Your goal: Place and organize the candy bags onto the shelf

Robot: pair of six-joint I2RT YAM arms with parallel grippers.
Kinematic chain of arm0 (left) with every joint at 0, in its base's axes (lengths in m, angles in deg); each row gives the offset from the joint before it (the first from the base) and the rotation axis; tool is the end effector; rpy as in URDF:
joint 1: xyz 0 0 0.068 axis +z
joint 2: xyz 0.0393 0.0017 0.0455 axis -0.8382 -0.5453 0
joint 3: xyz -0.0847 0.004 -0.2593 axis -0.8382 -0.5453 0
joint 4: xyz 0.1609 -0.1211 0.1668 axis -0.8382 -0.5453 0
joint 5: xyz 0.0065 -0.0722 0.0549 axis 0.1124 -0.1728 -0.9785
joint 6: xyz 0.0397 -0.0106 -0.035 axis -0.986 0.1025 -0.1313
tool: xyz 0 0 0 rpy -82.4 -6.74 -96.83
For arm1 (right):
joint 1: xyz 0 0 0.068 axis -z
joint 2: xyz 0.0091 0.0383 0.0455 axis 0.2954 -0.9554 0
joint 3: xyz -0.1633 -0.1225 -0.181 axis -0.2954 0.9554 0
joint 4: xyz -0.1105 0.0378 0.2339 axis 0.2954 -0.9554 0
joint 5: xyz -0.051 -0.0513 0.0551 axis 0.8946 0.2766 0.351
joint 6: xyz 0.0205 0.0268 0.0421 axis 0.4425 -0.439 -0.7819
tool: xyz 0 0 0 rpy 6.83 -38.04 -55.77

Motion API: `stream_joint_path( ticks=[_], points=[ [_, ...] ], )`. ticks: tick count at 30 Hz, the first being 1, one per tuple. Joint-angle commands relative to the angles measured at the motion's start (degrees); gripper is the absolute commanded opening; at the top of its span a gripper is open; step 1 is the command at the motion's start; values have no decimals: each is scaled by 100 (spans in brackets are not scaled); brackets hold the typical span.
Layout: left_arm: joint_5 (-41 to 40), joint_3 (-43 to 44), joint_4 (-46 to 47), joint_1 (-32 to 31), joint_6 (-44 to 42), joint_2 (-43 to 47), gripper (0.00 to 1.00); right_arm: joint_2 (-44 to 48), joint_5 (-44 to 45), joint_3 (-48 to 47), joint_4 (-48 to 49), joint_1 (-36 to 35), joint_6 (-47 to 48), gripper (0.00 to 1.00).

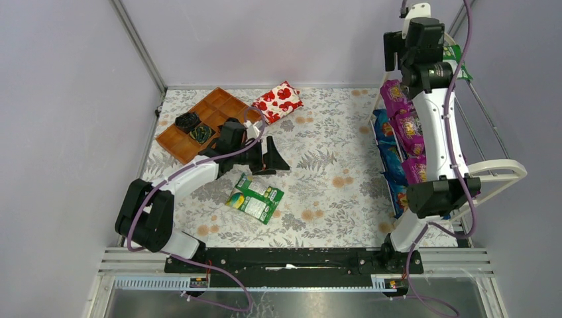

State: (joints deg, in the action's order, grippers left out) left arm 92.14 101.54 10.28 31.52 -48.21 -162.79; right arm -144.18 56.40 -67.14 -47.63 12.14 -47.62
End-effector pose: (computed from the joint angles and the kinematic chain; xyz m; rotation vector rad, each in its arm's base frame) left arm 0.2661 -0.1528 0.2267 0.1414 2.4363 -1.3855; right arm 0.3800 0.0194 0.4911 -0.0598 1.8257 -0.5090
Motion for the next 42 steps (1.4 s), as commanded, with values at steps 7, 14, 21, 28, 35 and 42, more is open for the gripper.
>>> stream_joint_path(
  ticks=[7, 14, 21, 28, 35, 42],
  points=[
    [-181, -86, 155, 382, -301, 226, 86, 2317, -2787, 2104, 53, -450, -2128, 100],
    [-691, -91, -263, 410, -369, 436, 85, 2646, -2494, 3841, 445, -2586, -2858, 100],
    [-1811, -1287, -500, 399, 339, 1931, 86, 3190, -2806, 6559, 1901, -3365, -3845, 100],
    [-2353, -2469, -1044, 349, 1194, 3515, 85, 3250, -3460, 8385, 3405, -3485, -4504, 100],
    [-3671, -2362, -2684, 204, 1749, 4295, 83, 2881, -3453, 8560, 4155, -4092, -4885, 100],
    [-4296, -2442, -2879, 109, 2407, 3988, 82, 2073, -4221, 8818, 5685, -4308, -5659, 100]
  ],
)
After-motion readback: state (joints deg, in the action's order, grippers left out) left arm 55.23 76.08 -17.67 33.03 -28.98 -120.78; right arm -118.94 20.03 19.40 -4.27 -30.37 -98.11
